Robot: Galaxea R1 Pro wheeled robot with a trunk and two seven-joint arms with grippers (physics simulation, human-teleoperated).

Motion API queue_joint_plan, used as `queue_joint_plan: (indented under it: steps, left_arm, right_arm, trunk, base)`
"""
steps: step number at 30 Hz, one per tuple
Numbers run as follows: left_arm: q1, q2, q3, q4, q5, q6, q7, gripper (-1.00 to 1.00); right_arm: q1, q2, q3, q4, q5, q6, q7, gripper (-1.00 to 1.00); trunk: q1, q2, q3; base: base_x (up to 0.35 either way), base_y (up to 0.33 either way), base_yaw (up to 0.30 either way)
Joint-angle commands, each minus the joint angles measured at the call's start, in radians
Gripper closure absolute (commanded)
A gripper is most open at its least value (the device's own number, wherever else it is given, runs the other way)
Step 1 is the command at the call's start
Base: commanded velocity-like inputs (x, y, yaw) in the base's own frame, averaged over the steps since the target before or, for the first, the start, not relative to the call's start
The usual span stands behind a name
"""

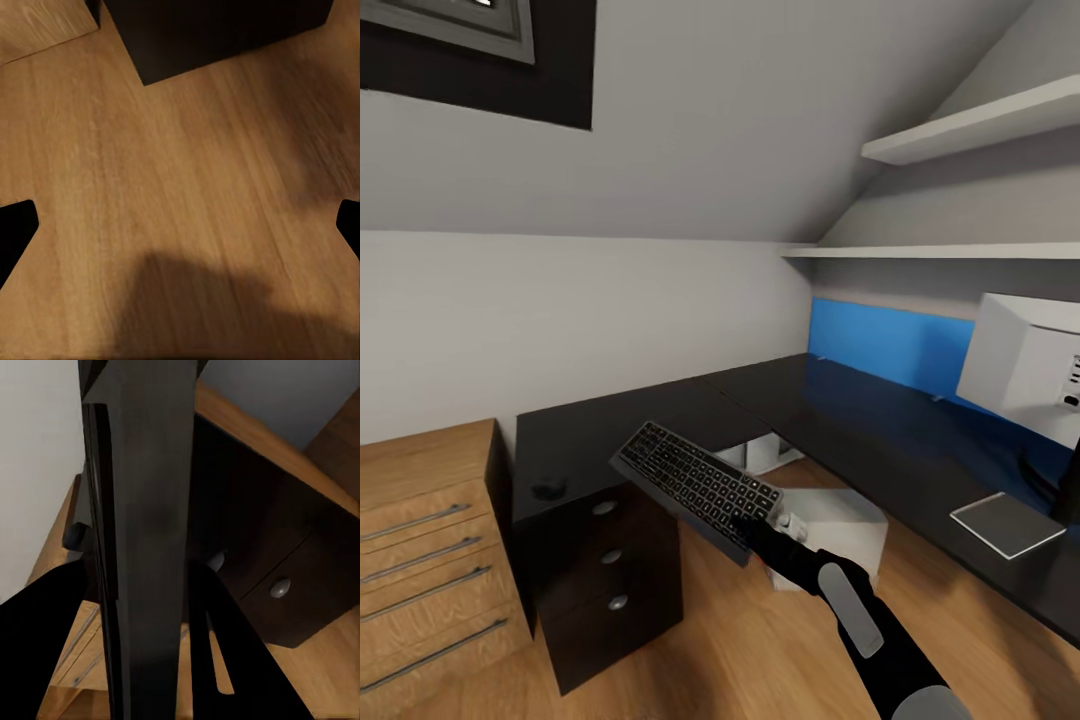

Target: In the bedroom, organize the workspace by keeping the computer under the desk, ensuring the monitor is on the desk, placing the keyboard on the desk next to the monitor, placing the mouse on the desk next to the keyboard, moving the folder from the swivel chair onto the desk next to the mouse, stacking the notebook on top of the folder with the pen on top of the notebook, and positioning the swivel chair next to the desk.

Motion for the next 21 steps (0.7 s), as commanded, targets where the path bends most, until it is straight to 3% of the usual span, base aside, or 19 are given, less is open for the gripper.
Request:
queue_joint_plan:
  steps: [1, 8, 21]
  left_arm:
    - [-0.002, 0.001, -0.007, 0.0, 0.011, -0.008, 0.006, -1.0]
    - [-0.001, 0.003, -0.003, 0.002, 0.014, -0.01, 0.006, -1.0]
    - [-0.001, 0.007, 0.0, 0.002, 0.015, -0.031, 0.006, -1.0]
  right_arm:
    - [0.0, 0.0, 0.0, 0.0, -0.004, 0.002, 0.001, 1.0]
    - [0.0, -0.001, 0.011, 0.001, -0.004, -0.013, 0.004, 1.0]
    - [0.0, -0.005, 0.01, -0.002, -0.007, -0.015, 0.005, 1.0]
  trunk:
    - [0.0, -0.001, -0.001]
    - [0.0, -0.001, -0.001]
    - [0.0, -0.001, -0.001]
  base:
    - [0.0, -0.021, 0.278]
    - [0.0, -0.007, 0.197]
    - [0.033, 0.028, 0.01]
